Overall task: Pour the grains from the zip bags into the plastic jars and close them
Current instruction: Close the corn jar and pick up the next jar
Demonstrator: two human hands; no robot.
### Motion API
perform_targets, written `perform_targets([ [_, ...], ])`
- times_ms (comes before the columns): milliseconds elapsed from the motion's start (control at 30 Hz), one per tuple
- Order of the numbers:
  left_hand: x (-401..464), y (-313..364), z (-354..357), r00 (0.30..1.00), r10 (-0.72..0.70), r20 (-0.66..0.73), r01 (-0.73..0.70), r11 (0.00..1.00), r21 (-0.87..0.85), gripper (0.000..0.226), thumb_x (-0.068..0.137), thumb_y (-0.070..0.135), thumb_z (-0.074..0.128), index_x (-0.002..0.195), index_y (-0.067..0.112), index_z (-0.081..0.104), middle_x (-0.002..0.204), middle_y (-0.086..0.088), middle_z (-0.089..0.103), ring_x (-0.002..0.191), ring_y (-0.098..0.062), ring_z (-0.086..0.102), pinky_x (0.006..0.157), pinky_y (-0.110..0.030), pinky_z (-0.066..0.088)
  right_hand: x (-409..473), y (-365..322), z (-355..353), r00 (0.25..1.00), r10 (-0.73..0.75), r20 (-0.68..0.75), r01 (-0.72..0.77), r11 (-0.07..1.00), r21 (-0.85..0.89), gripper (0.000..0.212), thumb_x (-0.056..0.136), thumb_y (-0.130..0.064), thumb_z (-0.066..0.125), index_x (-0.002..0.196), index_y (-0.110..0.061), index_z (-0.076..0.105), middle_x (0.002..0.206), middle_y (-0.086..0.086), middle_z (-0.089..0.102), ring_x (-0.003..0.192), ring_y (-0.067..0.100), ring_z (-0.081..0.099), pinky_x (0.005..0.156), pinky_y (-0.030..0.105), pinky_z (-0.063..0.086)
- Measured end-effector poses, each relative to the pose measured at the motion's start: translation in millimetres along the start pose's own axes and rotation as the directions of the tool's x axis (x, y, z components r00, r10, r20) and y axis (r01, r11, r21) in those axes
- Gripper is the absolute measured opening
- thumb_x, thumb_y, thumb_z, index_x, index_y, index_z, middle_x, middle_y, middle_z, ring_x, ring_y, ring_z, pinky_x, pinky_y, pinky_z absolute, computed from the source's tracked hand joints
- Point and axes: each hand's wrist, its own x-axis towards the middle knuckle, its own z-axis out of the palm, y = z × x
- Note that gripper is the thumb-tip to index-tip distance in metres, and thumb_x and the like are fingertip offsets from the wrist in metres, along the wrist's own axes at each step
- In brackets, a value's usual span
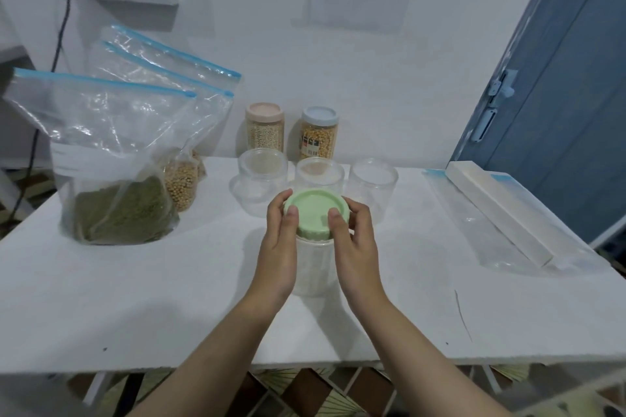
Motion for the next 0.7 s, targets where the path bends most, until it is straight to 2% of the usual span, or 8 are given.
perform_targets([
  [67, 2, -3, -1, 0.999, -0.008, 0.033, 0.009, 1.0, -0.006, 0.028, 0.105, 0.039, 0.034, 0.131, 0.047, 0.043, 0.125, 0.015, 0.058, 0.111, 0.003, 0.057, 0.097, -0.024, 0.045, 1, -2, -1, 1.0, 0.02, 0.022, -0.02, 0.999, 0.028, 0.026, 0.095, -0.046, 0.053, 0.117, -0.033, 0.053, 0.117, -0.009, 0.061, 0.109, 0.002, 0.058, 0.087, 0.019, 0.048],
  [133, 5, -6, -2, 0.999, -0.009, 0.054, 0.01, 1.0, -0.021, 0.027, 0.105, 0.04, 0.037, 0.129, 0.05, 0.043, 0.127, 0.014, 0.057, 0.116, -0.002, 0.055, 0.1, -0.029, 0.044, 1, -4, -1, 0.998, 0.043, 0.036, -0.045, 0.997, 0.057, 0.016, 0.103, -0.029, 0.048, 0.118, -0.03, 0.053, 0.109, -0.013, 0.064, 0.098, -0.006, 0.06, 0.078, 0.011, 0.046],
  [233, 9, -7, 1, 0.998, 0.004, 0.06, -0.001, 0.999, -0.039, 0.027, 0.1, 0.043, 0.039, 0.125, 0.05, 0.044, 0.126, 0.009, 0.058, 0.112, -0.003, 0.058, 0.095, -0.027, 0.046, 6, -6, -3, 0.999, 0.04, 0.009, -0.041, 0.995, 0.087, 0.018, 0.102, -0.02, 0.049, 0.115, -0.028, 0.059, 0.099, -0.018, 0.068, 0.094, -0.004, 0.063, 0.076, 0.011, 0.047],
  [333, 10, -8, 2, 0.998, 0.029, 0.061, -0.028, 0.999, -0.026, 0.024, 0.102, 0.04, 0.038, 0.123, 0.051, 0.043, 0.122, 0.011, 0.058, 0.108, 0.0, 0.059, 0.088, -0.021, 0.044, 15, -6, -5, 0.998, 0.061, 0.022, -0.063, 0.991, 0.12, 0.024, 0.101, -0.015, 0.048, 0.115, -0.025, 0.066, 0.103, -0.017, 0.071, 0.097, -0.004, 0.064, 0.077, 0.011, 0.048],
  [500, 18, -11, -8, 0.993, 0.052, 0.11, -0.051, 0.999, -0.009, 0.042, 0.088, 0.061, 0.041, 0.128, 0.049, 0.042, 0.127, 0.02, 0.055, 0.113, 0.005, 0.056, 0.097, -0.024, 0.045, 31, -6, -7, 0.98, 0.143, 0.14, -0.152, 0.987, 0.056, 0.032, 0.097, -0.039, 0.046, 0.121, -0.035, 0.067, 0.126, -0.012, 0.064, 0.117, 0.002, 0.058, 0.097, 0.024, 0.047],
  [567, 18, -11, -13, 0.985, 0.09, 0.146, -0.092, 0.996, 0.003, 0.058, 0.083, 0.073, 0.044, 0.133, 0.046, 0.036, 0.127, 0.027, 0.051, 0.113, 0.011, 0.052, 0.097, -0.019, 0.046, 32, -8, -7, 0.984, 0.123, 0.127, -0.129, 0.991, 0.035, 0.026, 0.103, -0.04, 0.042, 0.119, -0.034, 0.062, 0.119, -0.017, 0.062, 0.111, 0.0, 0.057, 0.091, 0.022, 0.046],
  [633, 17, -11, -16, 0.973, 0.147, 0.179, -0.152, 0.988, 0.012, 0.08, 0.073, 0.084, 0.051, 0.136, 0.039, 0.031, 0.127, 0.029, 0.048, 0.116, 0.012, 0.051, 0.093, -0.011, 0.043, 32, -6, -9, 0.988, 0.097, 0.121, -0.102, 0.994, 0.037, 0.024, 0.104, -0.045, 0.039, 0.113, -0.032, 0.057, 0.113, -0.015, 0.062, 0.107, 0.006, 0.058, 0.085, 0.022, 0.045],
  [700, 17, -12, -19, 0.964, 0.155, 0.215, -0.163, 0.986, 0.021, 0.094, 0.066, 0.087, 0.055, 0.139, 0.034, 0.028, 0.131, 0.019, 0.045, 0.117, 0.01, 0.051, 0.092, -0.01, 0.042, 28, 1, -12, 0.981, 0.086, 0.176, -0.101, 0.992, 0.079, 0.037, 0.096, -0.061, 0.043, 0.116, -0.032, 0.056, 0.12, -0.01, 0.061, 0.117, 0.011, 0.057, 0.095, 0.032, 0.047],
])
